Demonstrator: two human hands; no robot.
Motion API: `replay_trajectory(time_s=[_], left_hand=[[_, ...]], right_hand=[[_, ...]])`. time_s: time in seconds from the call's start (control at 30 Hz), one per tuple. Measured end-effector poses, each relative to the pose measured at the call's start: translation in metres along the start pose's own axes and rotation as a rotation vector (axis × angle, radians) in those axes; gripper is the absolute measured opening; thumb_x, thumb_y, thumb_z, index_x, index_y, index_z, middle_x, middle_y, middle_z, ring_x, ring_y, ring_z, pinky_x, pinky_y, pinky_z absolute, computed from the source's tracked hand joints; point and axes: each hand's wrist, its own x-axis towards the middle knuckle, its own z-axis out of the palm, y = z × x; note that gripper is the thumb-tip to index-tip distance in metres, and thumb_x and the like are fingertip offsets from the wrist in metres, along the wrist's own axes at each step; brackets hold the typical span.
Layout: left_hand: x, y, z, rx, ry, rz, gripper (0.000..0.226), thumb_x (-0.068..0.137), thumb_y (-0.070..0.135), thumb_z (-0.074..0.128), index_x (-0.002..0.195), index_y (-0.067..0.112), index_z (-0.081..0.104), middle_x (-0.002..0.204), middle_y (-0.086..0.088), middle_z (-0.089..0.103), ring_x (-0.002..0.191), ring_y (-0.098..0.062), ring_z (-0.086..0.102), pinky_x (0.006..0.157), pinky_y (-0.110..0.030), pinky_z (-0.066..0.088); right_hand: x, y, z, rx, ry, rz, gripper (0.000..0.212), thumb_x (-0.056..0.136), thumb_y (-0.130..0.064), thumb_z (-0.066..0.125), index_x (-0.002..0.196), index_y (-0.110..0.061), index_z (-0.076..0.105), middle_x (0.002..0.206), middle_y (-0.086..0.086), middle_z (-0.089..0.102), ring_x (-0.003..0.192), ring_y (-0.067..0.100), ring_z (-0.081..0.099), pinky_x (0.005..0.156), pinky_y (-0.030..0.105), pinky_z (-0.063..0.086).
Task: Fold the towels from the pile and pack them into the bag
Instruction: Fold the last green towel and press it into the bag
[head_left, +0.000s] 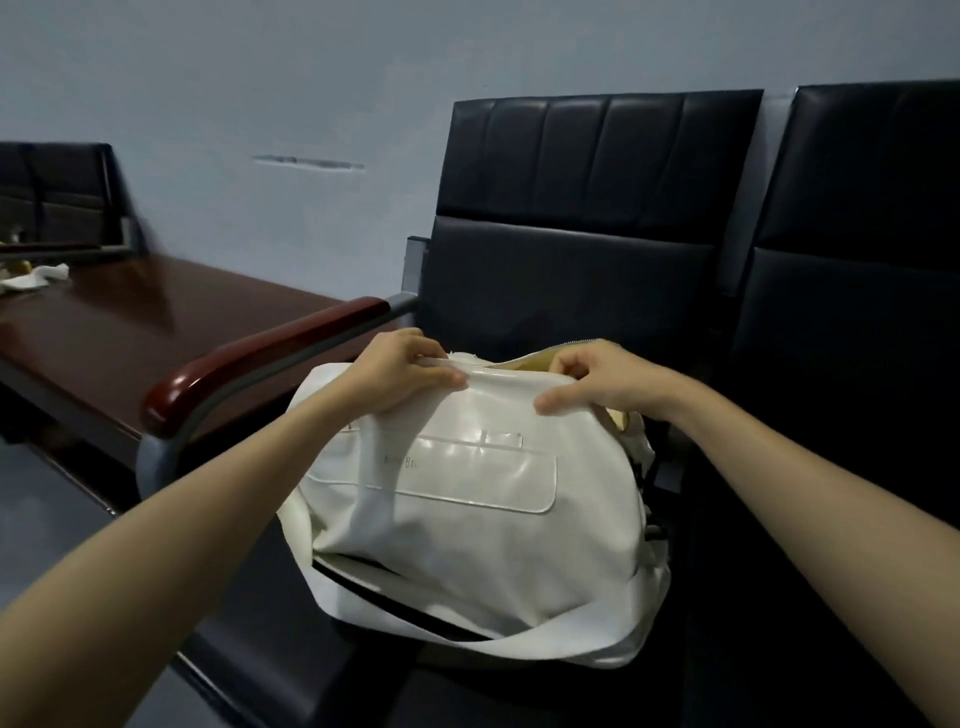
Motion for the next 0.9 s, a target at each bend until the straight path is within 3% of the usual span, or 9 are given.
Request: replay_trajectory(time_s=[0.13, 0.23, 0.33, 0.47, 0.6, 0.73, 0.83, 0.9], left_hand=[[0.003, -0.004, 0.012, 0.096, -0.163, -0.055, 0.038, 0.087, 0.051, 0.061, 0.065, 0.022, 0.047, 0.07, 0.008, 0.048, 0.073, -0.012, 0.046, 0.064, -0.027, 0.033], [0.005, -0.004, 0.016, 0.218, -0.248, -0.055, 0.038, 0.097, 0.052, 0.04, 0.08, 0.021, 0.055, 0.088, 0.004, 0.059, 0.09, -0.017, 0.053, 0.075, -0.029, 0.032], [0.009, -0.004, 0.025, 0.376, -0.114, -0.024, 0.052, 0.096, 0.059, 0.032, 0.087, 0.011, 0.05, 0.088, -0.007, 0.06, 0.093, -0.03, 0.056, 0.073, -0.036, 0.036], [0.006, -0.013, 0.057, 0.441, 0.108, -0.051, 0.046, 0.092, 0.06, 0.042, 0.087, 0.014, 0.038, 0.095, -0.01, 0.064, 0.093, -0.034, 0.058, 0.07, -0.039, 0.037], [0.003, -0.022, 0.056, 0.681, 0.439, 0.345, 0.049, 0.086, 0.059, 0.037, 0.074, 0.013, 0.045, 0.067, -0.005, 0.053, 0.061, -0.027, 0.053, 0.064, -0.033, 0.034], [0.014, -0.019, 0.043, 0.664, 0.551, 0.424, 0.052, 0.086, 0.063, 0.035, 0.074, 0.013, 0.042, 0.067, -0.005, 0.046, 0.06, -0.025, 0.045, 0.066, -0.032, 0.024], [0.024, -0.015, 0.05, 0.667, 0.564, 0.336, 0.051, 0.081, 0.062, 0.044, 0.075, 0.011, 0.045, 0.07, -0.006, 0.046, 0.062, -0.025, 0.044, 0.067, -0.032, 0.024], [0.025, -0.022, 0.067, 0.703, 0.531, 0.268, 0.052, 0.075, 0.062, 0.052, 0.075, 0.011, 0.048, 0.072, -0.007, 0.047, 0.064, -0.027, 0.049, 0.069, -0.033, 0.026]], right_hand=[[0.0, 0.004, 0.008, -0.049, 0.224, -0.11, 0.031, 0.063, -0.026, 0.085, 0.063, -0.016, 0.056, 0.066, -0.003, 0.054, 0.06, 0.007, 0.048, 0.056, 0.027, 0.039], [-0.004, 0.004, 0.018, -0.015, 0.397, -0.172, 0.029, 0.067, -0.019, 0.082, 0.064, -0.014, 0.054, 0.063, -0.007, 0.05, 0.057, 0.005, 0.043, 0.056, 0.023, 0.036], [-0.001, 0.01, 0.023, -0.021, 0.507, -0.131, 0.028, 0.071, -0.023, 0.079, 0.068, -0.014, 0.053, 0.064, -0.009, 0.05, 0.06, 0.007, 0.045, 0.056, 0.024, 0.036], [0.002, 0.026, 0.042, -0.194, 0.485, 0.068, 0.038, 0.076, -0.04, 0.075, 0.071, -0.019, 0.044, 0.071, -0.008, 0.049, 0.07, 0.017, 0.047, 0.054, 0.029, 0.031], [-0.009, 0.031, 0.043, -0.411, 0.52, 0.103, 0.051, 0.076, -0.063, 0.064, 0.067, -0.026, 0.031, 0.069, -0.011, 0.045, 0.07, 0.015, 0.046, 0.062, 0.032, 0.03], [-0.014, 0.025, 0.032, -0.357, 0.602, 0.062, 0.053, 0.078, -0.064, 0.062, 0.067, -0.02, 0.035, 0.063, -0.008, 0.044, 0.062, 0.016, 0.045, 0.057, 0.032, 0.032], [-0.007, 0.029, 0.031, -0.394, 0.7, 0.005, 0.049, 0.082, -0.057, 0.063, 0.071, -0.017, 0.036, 0.065, -0.006, 0.041, 0.063, 0.02, 0.045, 0.053, 0.031, 0.03], [-0.002, 0.035, 0.038, -0.504, 0.643, 0.037, 0.044, 0.085, -0.053, 0.061, 0.075, -0.018, 0.037, 0.072, -0.007, 0.042, 0.07, 0.019, 0.045, 0.053, 0.03, 0.025]])
